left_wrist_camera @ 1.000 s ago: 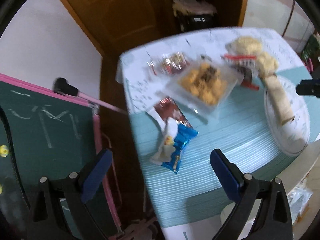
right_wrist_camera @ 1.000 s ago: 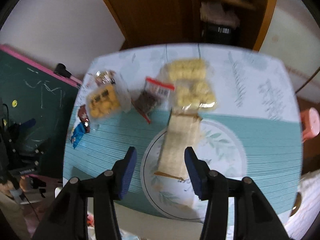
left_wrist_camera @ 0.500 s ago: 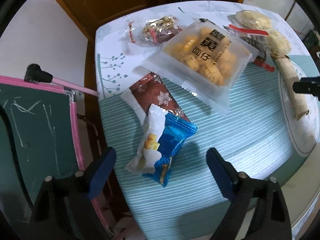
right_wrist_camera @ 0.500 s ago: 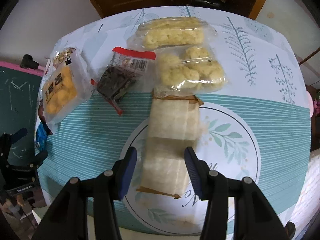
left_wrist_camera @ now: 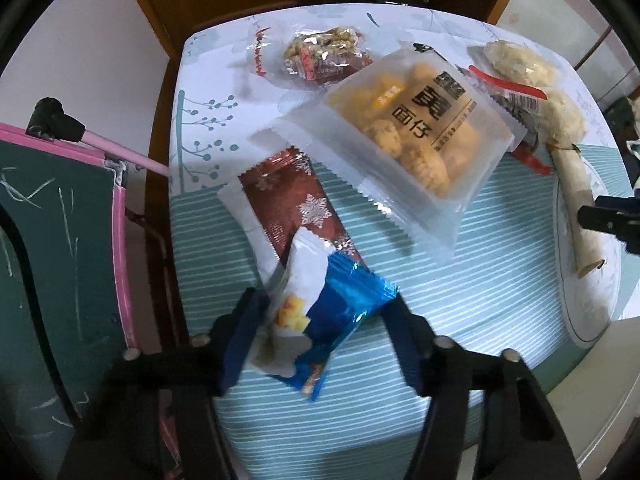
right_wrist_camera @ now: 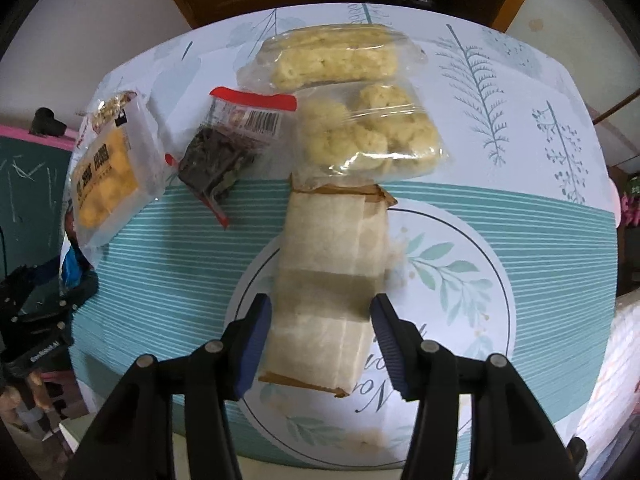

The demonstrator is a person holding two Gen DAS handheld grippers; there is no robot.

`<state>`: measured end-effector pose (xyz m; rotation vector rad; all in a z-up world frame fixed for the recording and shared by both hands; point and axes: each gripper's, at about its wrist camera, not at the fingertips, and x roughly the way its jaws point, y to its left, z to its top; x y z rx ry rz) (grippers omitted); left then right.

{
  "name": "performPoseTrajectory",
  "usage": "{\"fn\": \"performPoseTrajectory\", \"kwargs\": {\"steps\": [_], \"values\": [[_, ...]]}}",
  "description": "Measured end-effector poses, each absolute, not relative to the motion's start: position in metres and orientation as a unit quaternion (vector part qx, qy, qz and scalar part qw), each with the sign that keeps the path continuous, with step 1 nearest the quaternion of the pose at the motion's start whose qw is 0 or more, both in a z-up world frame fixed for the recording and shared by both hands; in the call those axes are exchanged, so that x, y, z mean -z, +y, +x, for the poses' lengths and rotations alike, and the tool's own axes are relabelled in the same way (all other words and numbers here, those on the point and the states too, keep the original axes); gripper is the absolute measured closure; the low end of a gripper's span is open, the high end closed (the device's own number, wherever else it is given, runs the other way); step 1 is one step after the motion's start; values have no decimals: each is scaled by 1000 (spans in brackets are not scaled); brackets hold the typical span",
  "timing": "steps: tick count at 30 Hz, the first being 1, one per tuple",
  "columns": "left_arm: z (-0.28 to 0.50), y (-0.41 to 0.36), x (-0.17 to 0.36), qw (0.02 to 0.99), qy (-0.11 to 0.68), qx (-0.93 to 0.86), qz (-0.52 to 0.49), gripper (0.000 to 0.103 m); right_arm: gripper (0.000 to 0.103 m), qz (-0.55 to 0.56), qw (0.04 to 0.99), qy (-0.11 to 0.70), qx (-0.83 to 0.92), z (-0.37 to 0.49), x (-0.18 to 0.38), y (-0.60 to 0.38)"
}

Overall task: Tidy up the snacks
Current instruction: 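Grasp the blue-white wafer packet with the left tool while the right grasps the beige bar, then carry the wafer packet and beige bar over the tray and open both tools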

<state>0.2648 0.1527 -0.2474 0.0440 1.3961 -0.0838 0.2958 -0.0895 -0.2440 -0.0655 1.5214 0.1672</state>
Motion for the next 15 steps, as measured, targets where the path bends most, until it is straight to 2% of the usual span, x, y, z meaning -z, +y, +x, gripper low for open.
{"fn": "performPoseTrajectory", "kwargs": {"steps": [1,3,5,11,12,13,15], "values": [[265,151,246,765,642,39,21,55,44,-39,721,688,-72,295,245,-84],[264,146,245,764,644,33,28,56,44,-68,721,687,-58,294,246,-72],[261,142,243,764,644,34,26,63,43,-88,718,689,-47,293,251,-67],[255,132,241,764,644,35,21,68,38,-60,710,700,-42,296,264,-70],[253,130,241,764,644,37,19,68,40,-46,708,703,-46,297,264,-75],[252,129,240,765,643,38,18,69,49,-44,711,700,-45,297,263,-78],[248,124,236,767,640,43,13,69,50,-38,711,701,-51,296,262,-81]]}}
